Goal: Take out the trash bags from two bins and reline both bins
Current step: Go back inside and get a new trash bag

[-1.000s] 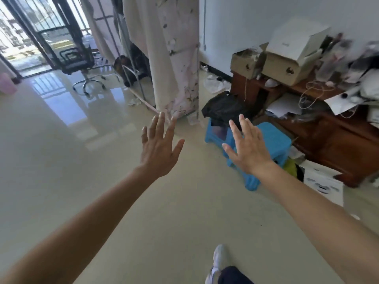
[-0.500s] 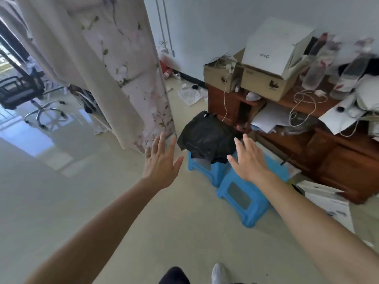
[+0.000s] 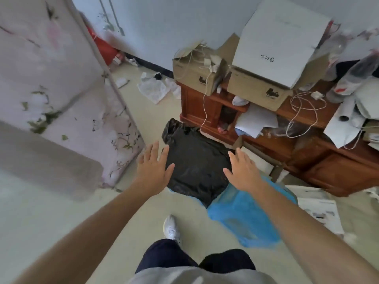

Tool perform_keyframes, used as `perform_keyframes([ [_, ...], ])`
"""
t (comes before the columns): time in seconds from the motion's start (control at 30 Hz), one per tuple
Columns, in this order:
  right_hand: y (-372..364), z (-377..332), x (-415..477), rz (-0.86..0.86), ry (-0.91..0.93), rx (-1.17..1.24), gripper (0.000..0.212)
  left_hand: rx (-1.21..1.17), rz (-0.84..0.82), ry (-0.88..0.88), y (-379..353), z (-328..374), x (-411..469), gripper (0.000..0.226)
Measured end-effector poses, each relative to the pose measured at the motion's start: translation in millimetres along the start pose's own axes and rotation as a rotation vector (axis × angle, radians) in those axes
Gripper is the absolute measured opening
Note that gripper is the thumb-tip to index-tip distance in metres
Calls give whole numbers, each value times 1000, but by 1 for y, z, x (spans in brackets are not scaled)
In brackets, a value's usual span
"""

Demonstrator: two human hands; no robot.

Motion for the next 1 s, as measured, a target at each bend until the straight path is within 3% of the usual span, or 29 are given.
perform_keyframes([
  [0.13, -19, -7, 59, -133, -70, 31, 70, -18, -96, -70, -17, -11, 83, 65],
  [0.3, -83, -14, 132, -254, -56, 65, 72, -19, -242, -104, -107, -3, 160, 65],
  [0.53, -202, -19, 230, -252, -57, 93, 76, 76, -332, -132, -265, 3, 228, 70],
  [0.7, -254, -29, 254, -162, 15, 53, 79, 5, -410, -38, -325, -17, 248, 85],
  [0.77, -268, -32, 253, -147, 50, -50, 83, 78, -357, -67, -329, -18, 250, 86],
  [0.93, -263, -38, 251, -33, 52, -197, 87, 153, -346, -117, -340, -14, 247, 61],
  [1.0, -255, -41, 254, -59, 53, -180, 88, 133, -302, -112, -333, -14, 248, 39],
])
Point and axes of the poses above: each hand's wrist, its own x-axis towards the middle knuckle, its own y-axis out of the back of the hand, z = x × y, the point moved 10 cm from there along x, towards the middle knuckle, and after that the axes turned 3 degrees about -z, right-handed, at the moved point
